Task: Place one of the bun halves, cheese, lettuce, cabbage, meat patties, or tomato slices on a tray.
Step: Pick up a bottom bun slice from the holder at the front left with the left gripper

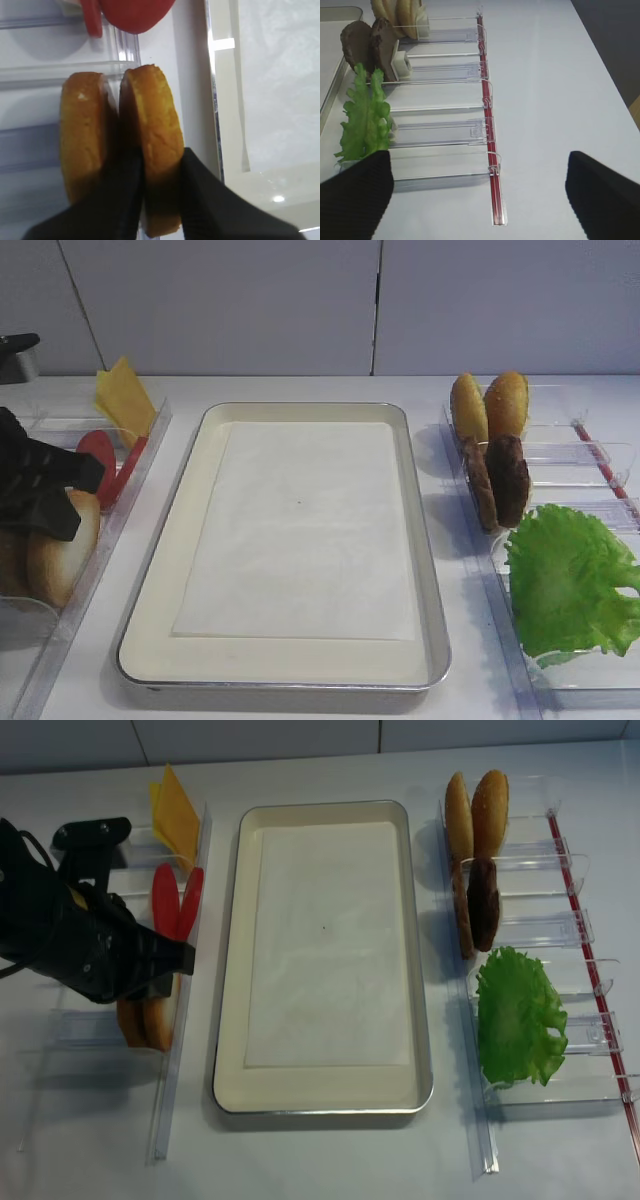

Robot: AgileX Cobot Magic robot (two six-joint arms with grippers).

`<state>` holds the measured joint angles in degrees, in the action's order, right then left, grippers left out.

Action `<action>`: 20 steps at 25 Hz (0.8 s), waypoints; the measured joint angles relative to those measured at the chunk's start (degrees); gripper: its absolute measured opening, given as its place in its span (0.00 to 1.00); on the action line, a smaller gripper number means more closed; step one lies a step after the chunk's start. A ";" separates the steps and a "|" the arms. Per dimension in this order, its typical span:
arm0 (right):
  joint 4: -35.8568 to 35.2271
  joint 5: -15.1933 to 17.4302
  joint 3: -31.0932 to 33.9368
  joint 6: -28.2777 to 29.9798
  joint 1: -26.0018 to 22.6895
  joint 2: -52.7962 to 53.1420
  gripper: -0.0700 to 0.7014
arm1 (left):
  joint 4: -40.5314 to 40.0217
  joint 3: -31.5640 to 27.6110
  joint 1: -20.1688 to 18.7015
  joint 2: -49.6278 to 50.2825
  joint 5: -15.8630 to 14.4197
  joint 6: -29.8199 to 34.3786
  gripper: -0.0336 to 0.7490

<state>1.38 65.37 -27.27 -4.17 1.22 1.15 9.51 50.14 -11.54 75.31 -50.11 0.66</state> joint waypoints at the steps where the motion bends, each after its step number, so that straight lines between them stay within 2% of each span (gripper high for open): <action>1: 0.00 0.00 0.00 0.00 0.00 0.00 0.99 | 0.00 0.49 0.00 0.11 -0.48 0.00 0.25; 5: 0.00 0.00 0.00 0.00 0.00 0.00 0.99 | -0.21 2.73 0.00 0.22 -3.11 -0.02 0.25; 15: 0.00 0.00 0.00 0.00 0.00 0.00 0.99 | -0.69 5.63 0.00 0.22 -6.82 -0.66 0.25; 20: 0.00 0.00 0.00 0.00 0.00 0.00 0.99 | -0.07 8.70 0.00 0.22 -9.66 -0.66 0.23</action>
<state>1.38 65.37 -27.27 -4.17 1.22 1.15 9.44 58.84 -11.54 75.53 -59.77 0.00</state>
